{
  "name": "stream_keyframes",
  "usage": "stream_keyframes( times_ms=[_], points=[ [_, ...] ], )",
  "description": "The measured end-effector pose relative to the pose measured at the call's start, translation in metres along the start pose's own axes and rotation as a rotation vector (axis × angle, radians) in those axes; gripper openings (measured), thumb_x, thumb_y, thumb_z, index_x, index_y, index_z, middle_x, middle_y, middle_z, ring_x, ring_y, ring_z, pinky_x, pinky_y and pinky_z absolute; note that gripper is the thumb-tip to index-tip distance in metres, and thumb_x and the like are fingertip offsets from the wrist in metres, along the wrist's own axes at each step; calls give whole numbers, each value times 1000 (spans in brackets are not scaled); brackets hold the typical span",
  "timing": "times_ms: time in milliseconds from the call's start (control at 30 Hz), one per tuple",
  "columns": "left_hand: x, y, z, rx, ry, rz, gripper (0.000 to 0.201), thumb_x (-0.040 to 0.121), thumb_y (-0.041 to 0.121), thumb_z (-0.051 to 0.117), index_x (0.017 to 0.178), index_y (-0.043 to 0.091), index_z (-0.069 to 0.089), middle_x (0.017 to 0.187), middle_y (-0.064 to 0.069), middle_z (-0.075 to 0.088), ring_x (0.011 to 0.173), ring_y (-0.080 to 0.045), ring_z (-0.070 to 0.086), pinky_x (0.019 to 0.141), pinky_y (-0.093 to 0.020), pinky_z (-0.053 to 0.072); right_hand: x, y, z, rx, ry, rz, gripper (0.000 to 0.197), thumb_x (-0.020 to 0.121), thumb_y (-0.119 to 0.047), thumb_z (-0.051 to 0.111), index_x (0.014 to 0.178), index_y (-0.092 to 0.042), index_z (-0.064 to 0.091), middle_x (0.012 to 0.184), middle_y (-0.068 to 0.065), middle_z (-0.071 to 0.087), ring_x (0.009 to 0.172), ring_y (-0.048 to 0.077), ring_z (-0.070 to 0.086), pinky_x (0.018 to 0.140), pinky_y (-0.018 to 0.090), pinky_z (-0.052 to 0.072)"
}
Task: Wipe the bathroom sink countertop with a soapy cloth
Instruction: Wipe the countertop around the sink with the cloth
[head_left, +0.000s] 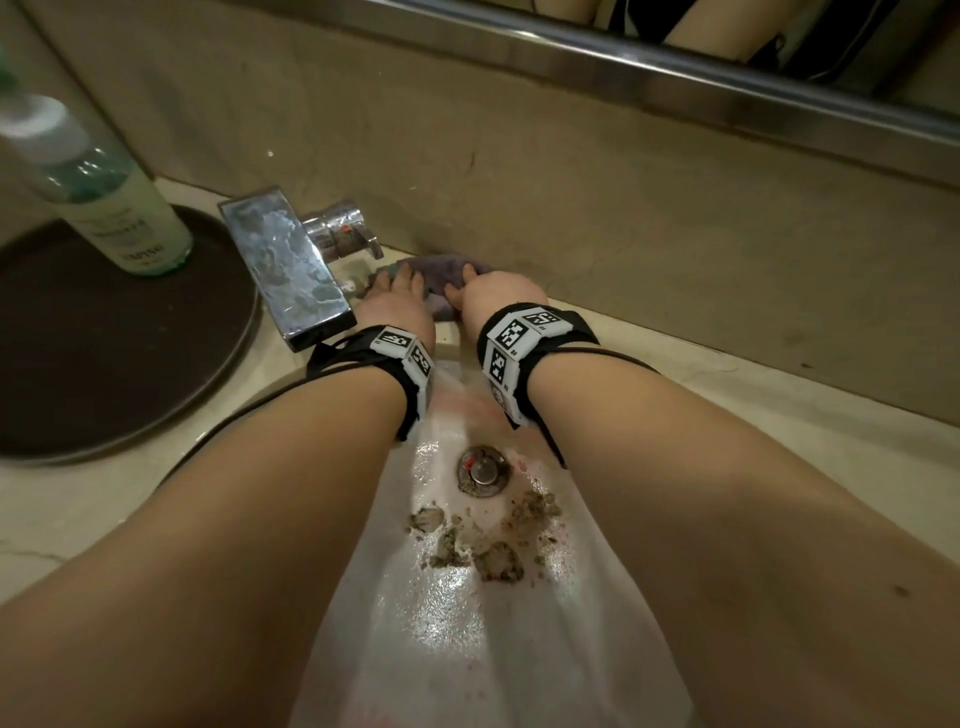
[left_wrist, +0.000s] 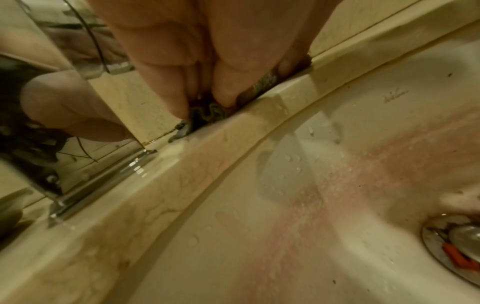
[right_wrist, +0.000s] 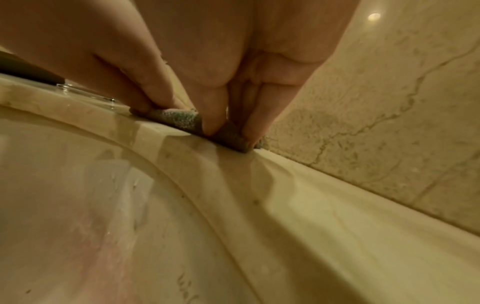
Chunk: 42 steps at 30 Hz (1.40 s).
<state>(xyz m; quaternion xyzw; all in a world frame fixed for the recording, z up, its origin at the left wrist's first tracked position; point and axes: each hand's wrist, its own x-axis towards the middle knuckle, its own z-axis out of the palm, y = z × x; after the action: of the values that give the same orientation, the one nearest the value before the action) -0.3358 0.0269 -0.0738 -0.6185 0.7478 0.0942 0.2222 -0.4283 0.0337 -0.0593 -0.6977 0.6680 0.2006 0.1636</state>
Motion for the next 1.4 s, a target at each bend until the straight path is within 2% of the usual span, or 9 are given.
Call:
stream_keyframes(
  times_ms=[100,267,467,733,967,1033,1133,1266,1400],
  points=[
    [-4,-3,-2,34,15,44,59,99,10,29,151,10,2,161,-5,-2,147,-25,10,113,-41,27,-7,1,-2,30,45,26,48,100,-18,33,147,-10,28,150,12,35,131,30,44,99,38,41],
    [-17,2,1,33,94,71,46,100,14,29,145,10,28,152,-9,31,133,-29,41,100,-39,40,-20,4,-2,107,81,87,40,99,-16,33,135,-7,47,139,14,50,125,30,51,96,35,43],
    [-44,13,-8,8,41,125,33,95,9,39,123,4,58,129,-13,56,119,-30,55,93,-38,46,-39,13,-6,176,-11,175,39,98,-20,40,132,-6,52,136,14,53,124,28,53,98,32,43],
    [-101,13,-9,-50,147,205,32,95,13,41,124,9,53,124,-14,55,116,-31,53,89,-36,45,-101,17,-5,239,0,172,35,93,-20,46,125,-14,61,129,8,61,118,26,57,96,30,46],
    [-163,-6,-12,-362,94,190,36,98,29,37,126,10,49,127,-14,56,116,-31,54,94,-35,43,-178,12,-9,350,81,203,35,90,-31,50,116,-16,67,118,9,68,102,24,63,90,31,48],
    [-178,-11,-10,-404,106,196,47,99,41,29,128,11,49,127,-14,57,117,-31,54,96,-36,41,-192,6,-10,324,84,213,35,91,-30,49,117,-17,67,118,8,68,98,21,62,90,29,48],
    [-208,-26,-6,-410,135,250,54,92,56,34,118,15,58,115,-10,65,105,-28,60,86,-30,44,-225,-14,-9,271,100,225,39,89,-36,48,118,-16,66,118,8,68,109,26,62,96,32,49],
    [-250,-54,2,-327,137,304,39,91,48,45,110,19,63,109,-6,68,101,-25,62,86,-32,48,-259,-47,-5,212,134,210,40,91,-34,46,121,-14,64,121,8,65,115,26,60,100,34,47],
    [-287,-92,12,-268,95,297,36,86,37,56,116,18,63,115,-6,67,107,-26,61,92,-33,50,-272,-89,1,235,131,181,39,88,-32,49,118,-14,65,115,8,68,109,26,64,97,40,50]
  ],
)
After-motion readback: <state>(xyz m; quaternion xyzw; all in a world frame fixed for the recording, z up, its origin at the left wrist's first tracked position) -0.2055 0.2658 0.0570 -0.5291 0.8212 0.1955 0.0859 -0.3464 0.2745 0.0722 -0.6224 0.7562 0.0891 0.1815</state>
